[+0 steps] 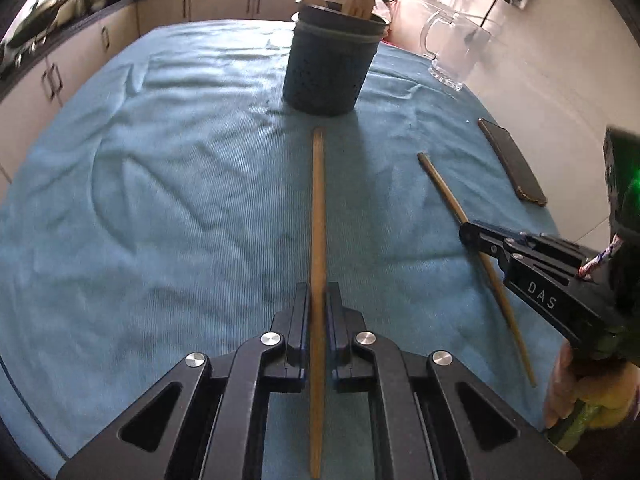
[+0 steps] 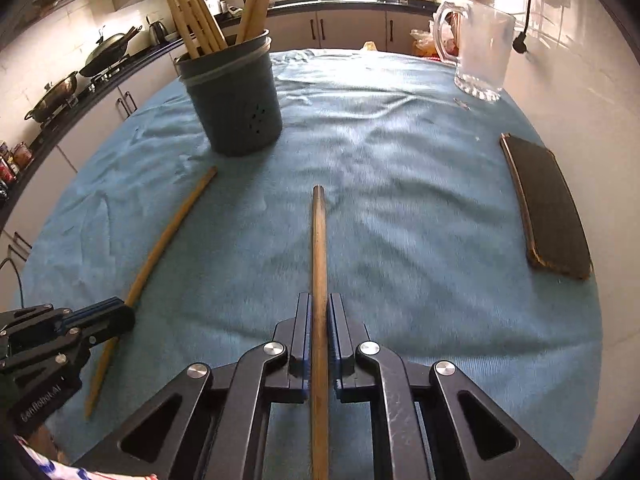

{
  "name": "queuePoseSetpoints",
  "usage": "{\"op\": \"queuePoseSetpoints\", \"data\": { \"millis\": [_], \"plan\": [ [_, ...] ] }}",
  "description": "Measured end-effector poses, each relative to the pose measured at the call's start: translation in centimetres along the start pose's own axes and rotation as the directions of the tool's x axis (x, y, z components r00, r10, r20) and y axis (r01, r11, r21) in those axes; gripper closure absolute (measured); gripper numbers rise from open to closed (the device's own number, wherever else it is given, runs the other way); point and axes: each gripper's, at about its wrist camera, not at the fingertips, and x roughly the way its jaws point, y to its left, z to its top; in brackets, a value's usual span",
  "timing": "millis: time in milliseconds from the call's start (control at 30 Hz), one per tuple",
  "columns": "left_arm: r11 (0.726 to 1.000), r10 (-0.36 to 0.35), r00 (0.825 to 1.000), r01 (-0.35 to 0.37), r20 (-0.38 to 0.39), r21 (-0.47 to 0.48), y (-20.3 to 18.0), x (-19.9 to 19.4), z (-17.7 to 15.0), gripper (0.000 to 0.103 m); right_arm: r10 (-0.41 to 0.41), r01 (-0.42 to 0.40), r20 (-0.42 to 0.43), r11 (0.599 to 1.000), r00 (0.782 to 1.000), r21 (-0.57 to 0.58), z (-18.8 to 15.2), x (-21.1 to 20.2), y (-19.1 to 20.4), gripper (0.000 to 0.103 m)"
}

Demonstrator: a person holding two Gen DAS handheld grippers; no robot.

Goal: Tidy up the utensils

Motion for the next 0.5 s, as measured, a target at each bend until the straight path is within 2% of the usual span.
{"op": "queuePoseSetpoints", "data": {
  "millis": [100,233,300,333,433,500],
  "plan": [
    [1.0,-0.028,0.999,0.028,-0.032,0.0,-0.1,-0.8,-0.7,0.096,0.018,-0.018,-0.025,1.0,1.0,-0.01,-1.3,-0.9,-0.2,0.094],
    [0.997,-0.067,0.998,0.067,-0.002,0.029,-0.7,-3.0,-0.1,0.094,0.048,-0.049,-0.031,0.999,0.998,-0.017,-1.6,-1.5,-0.5,0.074],
    [0.997,-0.063,0.998,0.063,-0.004,0.041,-1.2,-3.1,0.8,0.081,0.03,-0.03,-0.029,0.999,0.999,-0.018,-1.0,-1.2,-0.7,0.074],
    [0.998,-0.053,0.999,0.053,-0.009,0.047,-1.3,-2.9,1.3,0.077,0.032,-0.032,-0.029,0.999,0.999,-0.017,-0.5,-0.8,-0.8,0.074],
    [0.996,0.005,1.0,-0.004,-0.015,0.093,-2.0,-1.4,3.1,0.075,0.033,-0.033,-0.028,0.999,0.999,-0.008,0.8,0.3,-1.1,0.074],
    [0.994,0.013,0.999,-0.009,-0.038,0.108,-2.1,0.1,4.1,0.075,0.026,-0.026,-0.029,1.0,0.999,-0.007,1.7,0.8,-1.1,0.075]
  ]
}}
